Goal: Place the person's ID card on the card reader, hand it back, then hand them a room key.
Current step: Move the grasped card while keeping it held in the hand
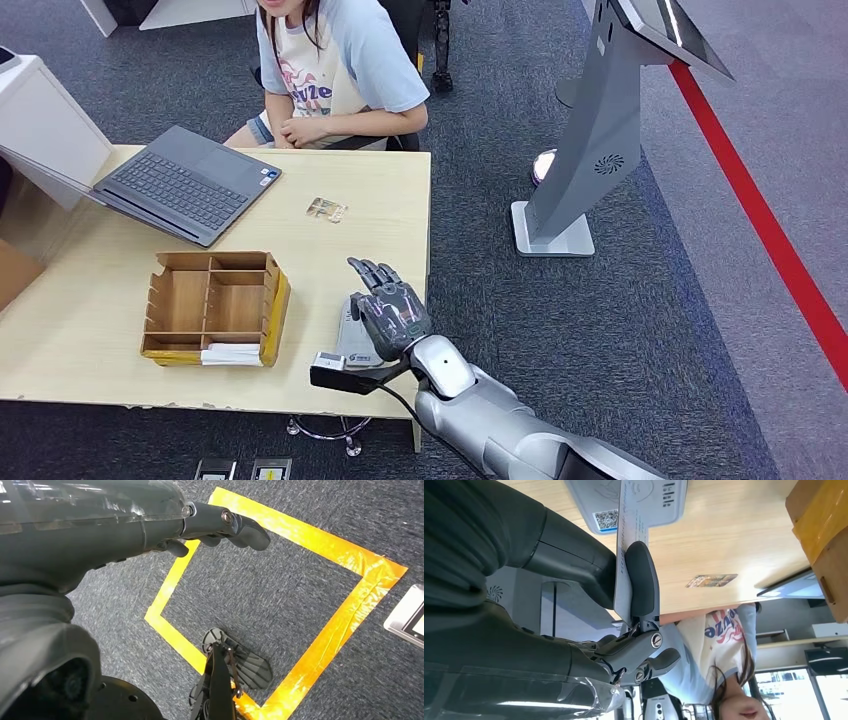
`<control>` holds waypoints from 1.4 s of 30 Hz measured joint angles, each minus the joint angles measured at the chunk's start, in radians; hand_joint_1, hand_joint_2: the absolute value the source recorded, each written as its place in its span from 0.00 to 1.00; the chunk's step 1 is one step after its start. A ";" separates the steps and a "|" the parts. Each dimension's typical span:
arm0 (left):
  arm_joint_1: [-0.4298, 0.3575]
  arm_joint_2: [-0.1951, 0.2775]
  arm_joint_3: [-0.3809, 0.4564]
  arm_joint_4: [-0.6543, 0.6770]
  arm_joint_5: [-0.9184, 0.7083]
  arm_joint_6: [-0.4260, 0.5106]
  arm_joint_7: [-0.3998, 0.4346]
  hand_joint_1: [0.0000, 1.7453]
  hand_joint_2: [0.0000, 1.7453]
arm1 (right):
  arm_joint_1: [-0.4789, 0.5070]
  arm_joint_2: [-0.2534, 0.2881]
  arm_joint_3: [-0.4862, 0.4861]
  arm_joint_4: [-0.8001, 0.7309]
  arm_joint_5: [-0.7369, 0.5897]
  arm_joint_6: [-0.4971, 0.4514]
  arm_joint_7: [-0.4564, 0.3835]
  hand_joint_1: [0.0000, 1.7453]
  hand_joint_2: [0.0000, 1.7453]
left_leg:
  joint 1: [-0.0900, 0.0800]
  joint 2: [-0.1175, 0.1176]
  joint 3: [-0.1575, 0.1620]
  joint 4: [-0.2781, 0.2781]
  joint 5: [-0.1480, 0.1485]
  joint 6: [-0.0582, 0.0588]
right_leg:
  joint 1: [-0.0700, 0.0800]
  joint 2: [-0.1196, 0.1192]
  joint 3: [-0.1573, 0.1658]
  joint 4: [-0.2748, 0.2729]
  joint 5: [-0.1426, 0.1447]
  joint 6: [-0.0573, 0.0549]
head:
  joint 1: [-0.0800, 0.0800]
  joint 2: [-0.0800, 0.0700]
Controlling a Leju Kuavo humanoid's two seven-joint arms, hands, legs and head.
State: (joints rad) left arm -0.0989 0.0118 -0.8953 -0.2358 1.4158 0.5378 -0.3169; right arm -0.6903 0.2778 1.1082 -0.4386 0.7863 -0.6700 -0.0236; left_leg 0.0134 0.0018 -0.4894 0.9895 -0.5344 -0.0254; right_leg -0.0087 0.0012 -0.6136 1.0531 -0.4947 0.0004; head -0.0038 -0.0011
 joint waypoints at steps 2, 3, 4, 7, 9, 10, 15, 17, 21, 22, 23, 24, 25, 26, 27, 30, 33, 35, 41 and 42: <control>0.000 0.000 0.000 0.000 0.002 0.001 0.001 0.00 0.00 | 0.005 0.002 0.000 0.004 0.002 0.012 -0.003 1.00 1.00 | 0.000 0.000 0.000 0.000 0.000 0.000 | 0.000 0.000 0.000 0.000 0.000 0.000 | 0.000 0.000; 0.000 0.000 0.000 0.000 0.004 0.002 0.002 0.00 0.00 | 0.009 0.003 0.000 0.006 0.002 0.018 -0.005 1.00 1.00 | 0.000 0.000 0.000 0.000 0.000 0.000 | 0.000 0.000 0.000 0.000 0.000 0.000 | 0.000 0.000; 0.000 0.000 0.000 0.000 0.005 0.002 0.002 0.00 0.00 | 0.014 0.004 0.000 0.007 0.002 0.021 -0.007 1.00 1.00 | 0.000 0.000 0.000 0.000 0.000 0.000 | 0.000 0.000 0.000 0.000 0.000 0.000 | 0.000 0.000; 0.000 0.000 0.000 0.000 0.006 0.003 0.003 0.00 0.00 | 0.025 0.009 0.000 0.012 0.002 0.024 -0.011 1.00 1.00 | 0.000 0.000 0.000 0.000 0.000 0.000 | 0.000 0.000 0.000 0.000 0.000 0.000 | 0.000 0.000; 0.000 0.000 0.000 0.000 0.004 0.003 0.003 0.00 0.00 | 0.028 0.010 0.000 0.013 0.002 0.024 -0.011 1.00 1.00 | 0.000 0.000 0.000 0.000 0.000 0.000 | 0.000 0.000 0.000 0.000 0.000 0.000 | 0.000 0.000; 0.000 0.000 0.000 0.000 0.003 0.003 0.003 0.00 0.00 | 0.029 0.010 0.000 0.013 0.002 0.024 -0.011 1.00 1.00 | 0.000 0.000 0.000 0.000 0.000 0.000 | 0.000 0.000 0.000 0.000 0.000 0.000 | 0.000 0.000; 0.000 0.000 0.000 0.000 -0.010 -0.002 0.003 0.00 0.00 | 0.035 0.010 0.000 0.016 0.000 0.023 -0.011 1.00 1.00 | 0.000 0.000 0.002 0.000 0.000 0.000 | 0.000 0.000 0.001 0.000 0.000 0.000 | 0.000 0.000; 0.000 0.000 0.000 0.000 -0.013 -0.004 0.003 0.00 0.00 | 0.036 0.010 0.000 0.017 0.000 0.022 -0.010 1.00 1.00 | 0.000 0.000 0.002 0.000 0.000 0.000 | 0.000 0.000 0.002 0.000 0.000 0.000 | 0.000 0.000; 0.000 0.000 -0.007 0.000 -0.020 -0.007 0.003 0.00 0.00 | 0.039 0.010 0.000 0.019 0.000 0.020 -0.010 1.00 1.00 | 0.000 0.000 0.002 0.000 0.000 0.000 | 0.000 0.000 0.002 0.000 0.000 0.000 | 0.000 0.000; 0.000 0.000 -0.009 0.000 -0.021 -0.007 0.003 0.00 0.00 | 0.039 0.010 0.000 0.020 -0.001 0.019 -0.010 1.00 1.00 | 0.000 0.000 0.003 0.000 0.000 0.000 | 0.000 0.000 0.002 0.000 0.000 0.000 | 0.000 0.000; 0.000 0.000 -0.010 0.000 -0.021 -0.007 0.003 0.00 0.00 | 0.039 0.010 0.000 0.020 -0.001 0.018 -0.010 1.00 1.00 | 0.000 0.000 0.003 0.000 0.000 0.000 | 0.000 0.000 0.002 0.000 0.000 0.000 | 0.000 0.000; 0.000 0.000 -0.010 0.000 -0.021 -0.007 0.003 0.00 0.00 | 0.040 0.010 0.000 0.020 -0.001 0.017 -0.010 1.00 1.00 | 0.000 0.000 0.003 0.000 0.000 0.000 | 0.000 0.000 0.002 0.000 0.000 0.000 | 0.000 0.000; 0.000 0.000 -0.011 0.000 -0.021 -0.006 0.003 0.00 0.00 | 0.040 0.010 0.000 0.020 0.000 0.016 -0.009 1.00 1.00 | 0.000 0.000 0.003 0.000 0.000 0.000 | 0.000 0.000 0.002 0.000 0.000 0.000 | 0.000 0.000; 0.000 0.000 -0.011 0.000 -0.020 -0.005 0.003 0.00 0.00 | 0.040 0.010 0.000 0.021 0.001 0.015 -0.009 1.00 1.00 | 0.000 0.000 0.003 0.000 0.000 0.000 | 0.000 0.000 0.002 0.000 0.000 0.000 | 0.000 0.000; 0.000 0.000 -0.011 0.000 -0.020 -0.004 0.003 0.00 0.00 | 0.041 0.010 0.000 0.021 0.004 0.014 -0.008 1.00 1.00 | 0.000 0.000 0.003 0.000 0.000 0.000 | 0.000 0.000 0.002 0.000 0.000 0.000 | 0.000 0.000; 0.000 0.000 -0.011 0.000 -0.019 -0.003 0.003 0.00 0.00 | 0.041 0.010 0.000 0.022 0.026 0.012 -0.002 1.00 1.00 | 0.000 0.000 0.003 0.000 0.000 0.000 | 0.000 0.000 0.002 0.000 0.000 0.000 | 0.000 0.000; 0.000 0.000 -0.011 0.000 -0.016 -0.002 0.003 0.00 0.00 | 0.041 0.010 0.000 0.023 0.051 0.014 0.007 1.00 1.00 | 0.000 0.000 0.003 0.000 0.000 0.000 | 0.000 0.000 0.003 0.000 0.000 0.000 | 0.000 0.000; 0.000 0.000 -0.011 0.000 -0.013 0.000 0.003 0.00 0.00 | 0.042 0.010 0.000 0.024 0.015 0.022 -0.010 1.00 1.00 | 0.000 0.000 0.003 0.000 0.000 0.000 | 0.000 0.000 0.003 0.000 0.000 0.000 | 0.000 0.000; 0.000 0.000 -0.011 0.000 -0.012 0.002 0.003 0.00 0.00 | 0.053 0.012 -0.038 0.025 -0.232 0.102 -0.133 1.00 1.00 | 0.000 0.001 0.004 0.000 0.000 0.000 | 0.000 0.001 0.003 0.000 0.000 0.000 | 0.000 0.000; 0.000 0.000 -0.011 0.000 -0.012 0.001 0.003 0.00 0.00 | 0.054 0.014 -0.049 0.025 -0.262 0.118 -0.147 1.00 1.00 | 0.000 0.001 0.004 0.000 0.000 0.000 | 0.000 0.001 0.003 0.000 0.000 0.000 | 0.000 0.000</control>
State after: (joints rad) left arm -0.0991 0.0118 -0.9064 -0.2358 1.4042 0.5392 -0.3139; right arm -0.6359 0.2914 1.0593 -0.4131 0.5244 -0.5521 -0.1705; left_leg 0.0134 0.0025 -0.4855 0.9894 -0.5344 -0.0254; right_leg -0.0087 0.0018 -0.6101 1.0529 -0.4945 0.0002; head -0.0037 -0.0011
